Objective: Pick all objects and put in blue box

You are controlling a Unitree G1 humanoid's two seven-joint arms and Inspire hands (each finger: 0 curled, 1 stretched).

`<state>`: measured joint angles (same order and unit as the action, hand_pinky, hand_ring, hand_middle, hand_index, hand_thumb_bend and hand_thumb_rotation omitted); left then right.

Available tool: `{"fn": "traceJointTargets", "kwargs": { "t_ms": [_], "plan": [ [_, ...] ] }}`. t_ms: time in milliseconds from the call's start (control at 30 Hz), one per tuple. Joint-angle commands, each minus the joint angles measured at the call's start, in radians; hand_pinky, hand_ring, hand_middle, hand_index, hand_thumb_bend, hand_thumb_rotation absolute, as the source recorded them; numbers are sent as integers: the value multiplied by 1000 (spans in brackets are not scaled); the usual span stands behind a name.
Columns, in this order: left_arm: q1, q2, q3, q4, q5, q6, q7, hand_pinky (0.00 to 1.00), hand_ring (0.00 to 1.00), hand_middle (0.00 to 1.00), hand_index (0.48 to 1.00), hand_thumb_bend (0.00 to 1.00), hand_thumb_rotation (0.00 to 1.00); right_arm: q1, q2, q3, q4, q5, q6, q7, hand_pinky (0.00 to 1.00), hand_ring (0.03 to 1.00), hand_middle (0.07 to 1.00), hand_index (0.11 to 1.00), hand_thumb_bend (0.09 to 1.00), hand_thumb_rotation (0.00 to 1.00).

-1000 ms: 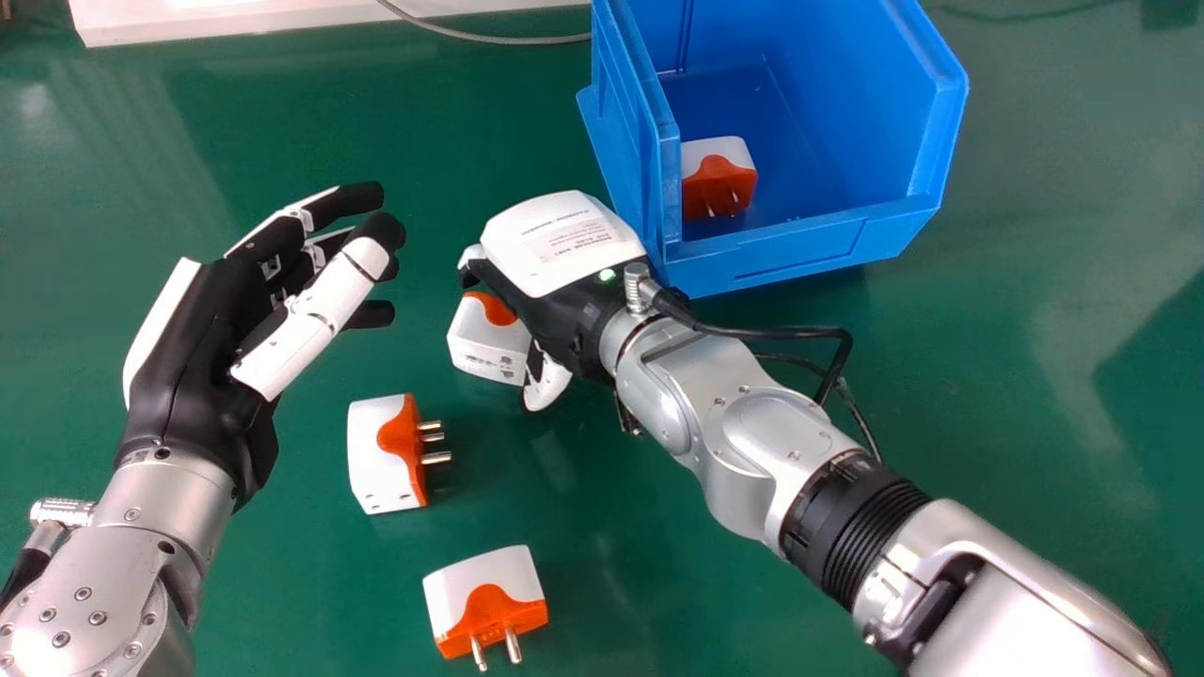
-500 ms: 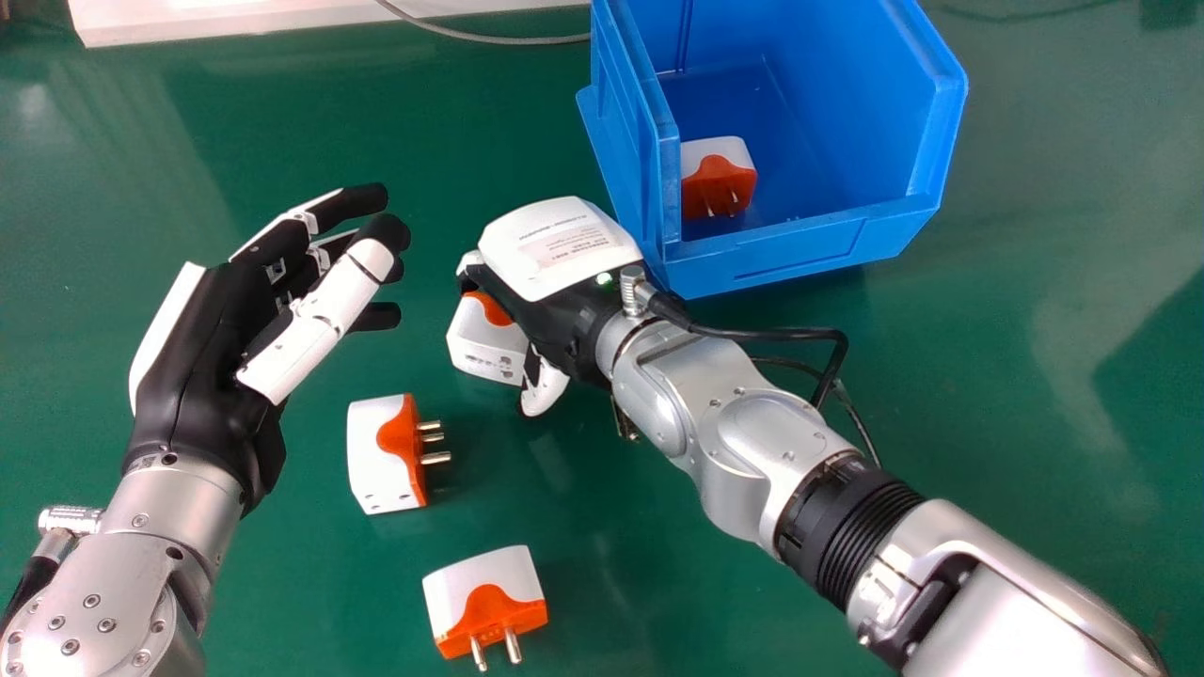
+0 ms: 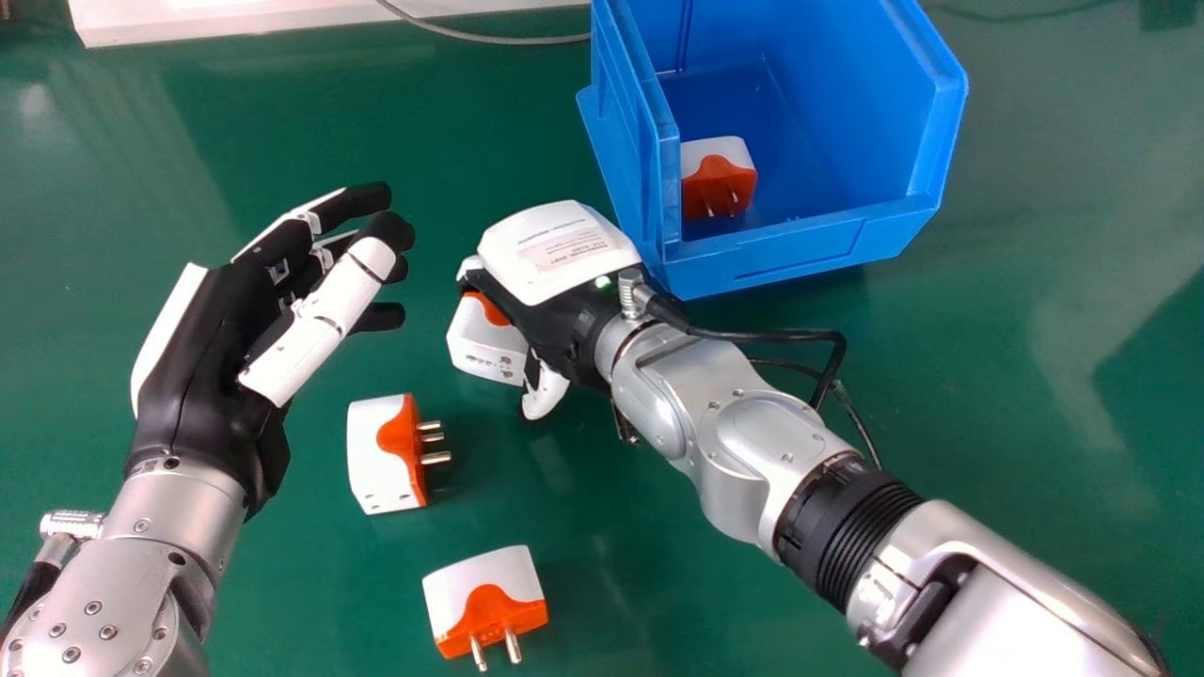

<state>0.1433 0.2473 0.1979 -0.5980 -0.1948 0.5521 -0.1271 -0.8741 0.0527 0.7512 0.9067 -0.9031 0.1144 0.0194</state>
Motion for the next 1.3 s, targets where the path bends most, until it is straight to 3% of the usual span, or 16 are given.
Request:
{"fn": "traceJointTargets", "kwargs": {
  "t_ms": [0,100,267,300,333,367,533,833,1267],
  "plan": [
    [1,-7,-5,-34,0,-1,7,713,790,775,805,555,540,-30,4,8,-15,-7,-8,-5,642,793,831,771,514,0],
    [2,-10,-9,-42,1,4,9,712,790,774,804,556,540,-32,-1,11,-16,-6,-11,6,640,791,826,740,564,0],
    [8,-17,-22,-63,4,10,17,712,789,774,804,557,540,-33,0,3,16,10,-28,-6,620,751,786,647,546,42],
    [8,-18,-25,-65,3,10,19,711,789,774,803,558,541,-31,1,1,24,12,-34,-14,522,623,659,612,540,56],
    [9,-19,-26,-66,2,11,21,711,789,774,803,558,541,-31,3,0,33,14,-40,-21,522,623,659,612,540,56],
    [9,-19,-27,-68,2,12,22,710,788,773,803,558,541,-31,3,0,41,15,-47,-29,430,520,561,584,535,68],
    [12,-24,-32,-78,0,18,25,710,788,773,804,558,541,-32,-3,-2,66,17,-86,-66,323,394,489,533,531,34],
    [11,-35,-33,-80,1,20,27,712,789,774,807,559,542,-28,-19,-16,75,23,-147,-147,326,402,484,506,523,14],
    [8,-36,-33,-89,-3,33,29,715,791,777,809,564,545,-8,-16,-29,63,41,-133,-173,372,429,505,475,519,2]
  ]
}}
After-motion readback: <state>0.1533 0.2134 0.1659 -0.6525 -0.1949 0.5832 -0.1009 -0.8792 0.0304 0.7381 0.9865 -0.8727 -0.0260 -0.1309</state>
